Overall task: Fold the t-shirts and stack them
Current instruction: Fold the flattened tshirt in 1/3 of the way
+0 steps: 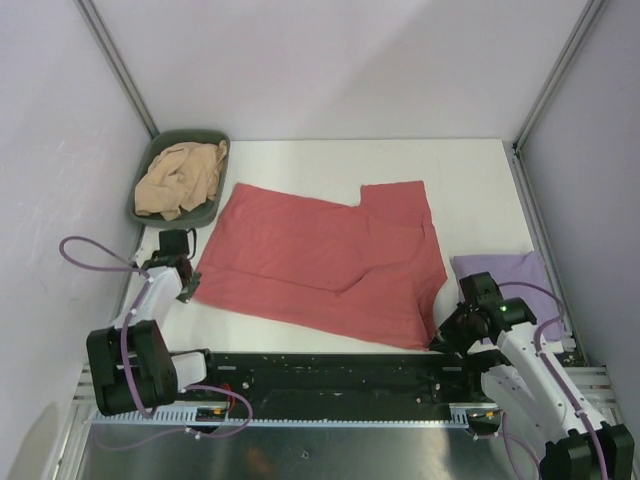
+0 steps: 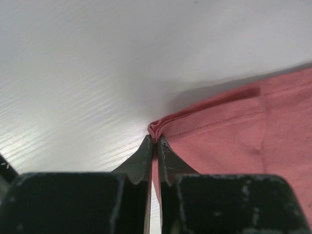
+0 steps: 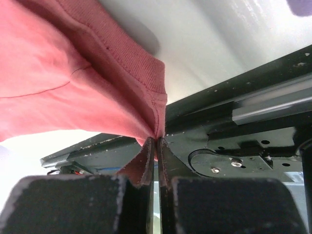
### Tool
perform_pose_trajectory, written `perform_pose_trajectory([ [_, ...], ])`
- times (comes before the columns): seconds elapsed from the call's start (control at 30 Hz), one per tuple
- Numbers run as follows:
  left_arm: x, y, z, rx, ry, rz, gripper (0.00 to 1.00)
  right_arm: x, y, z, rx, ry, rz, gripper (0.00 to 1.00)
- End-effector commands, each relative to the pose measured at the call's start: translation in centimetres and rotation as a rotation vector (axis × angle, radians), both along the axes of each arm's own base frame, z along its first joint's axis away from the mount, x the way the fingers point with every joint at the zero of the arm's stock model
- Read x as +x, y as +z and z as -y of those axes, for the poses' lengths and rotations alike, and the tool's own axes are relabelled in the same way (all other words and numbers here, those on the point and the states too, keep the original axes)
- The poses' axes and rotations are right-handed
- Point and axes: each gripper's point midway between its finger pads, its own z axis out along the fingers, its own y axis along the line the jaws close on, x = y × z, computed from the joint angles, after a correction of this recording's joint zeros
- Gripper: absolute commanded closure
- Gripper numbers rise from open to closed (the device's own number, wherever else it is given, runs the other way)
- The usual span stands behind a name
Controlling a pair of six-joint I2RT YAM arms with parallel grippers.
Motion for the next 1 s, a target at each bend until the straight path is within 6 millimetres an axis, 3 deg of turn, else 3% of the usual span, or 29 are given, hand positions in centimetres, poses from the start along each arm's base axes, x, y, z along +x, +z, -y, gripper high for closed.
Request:
perform_pose_trajectory([
  [0.0, -1.9, 0.6, -1.4, 0.072, 0.08, 0.001, 0.87, -3.0, 1.1, 0.0, 0.021, 0.009, -0.095, 0.97],
  [0.1, -1.0, 2.1, -1.3, 0.077, 0.04, 0.037, 0.69, -2.7, 1.4, 0.2, 0.01, 0.044, -0.059, 0.74],
  [0.17, 0.5, 3.8, -0.9, 0.074, -0.033, 0.077, 0.62, -1.1, 2.4, 0.3, -0.001, 0.083, 0.023, 0.61],
  [0.27, 3.2, 7.2, 0.7, 0.113, -0.188, 0.145, 0.49, 1.9, 4.7, 0.7, -0.049, 0.123, 0.159, 0.52],
  [0.33, 4.8, 9.5, 3.0, 0.136, -0.318, 0.2, 0.45, 3.9, 6.2, 0.8, -0.072, 0.151, 0.245, 0.5],
  [0.4, 6.5, 11.2, 6.5, 0.12, -0.47, 0.27, 0.44, 5.8, 7.4, 0.9, -0.104, 0.171, 0.32, 0.49],
  [0.47, 7.9, 11.6, 11.3, 0.045, -0.638, 0.321, 0.44, 8.1, 8.1, 0.7, -0.118, 0.195, 0.394, 0.49],
  [0.6, 9.5, 10.0, 21.9, -0.147, -0.957, 0.319, 0.45, 13.2, 7.9, -0.8, -0.124, 0.249, 0.481, 0.5],
  [0.73, 8.9, 7.5, 31.7, -0.31, -1.238, 0.242, 0.45, 16.8, 7.2, -2.8, -0.165, 0.306, 0.507, 0.51],
  [0.83, 8.5, 6.0, 36.4, -0.347, -1.353, 0.192, 0.46, 18.2, 6.5, -4.0, -0.178, 0.326, 0.507, 0.52],
  [0.97, 8.1, 4.4, 40.5, -0.387, -1.448, 0.151, 0.48, 18.5, 6.0, -4.7, -0.189, 0.327, 0.501, 0.53],
])
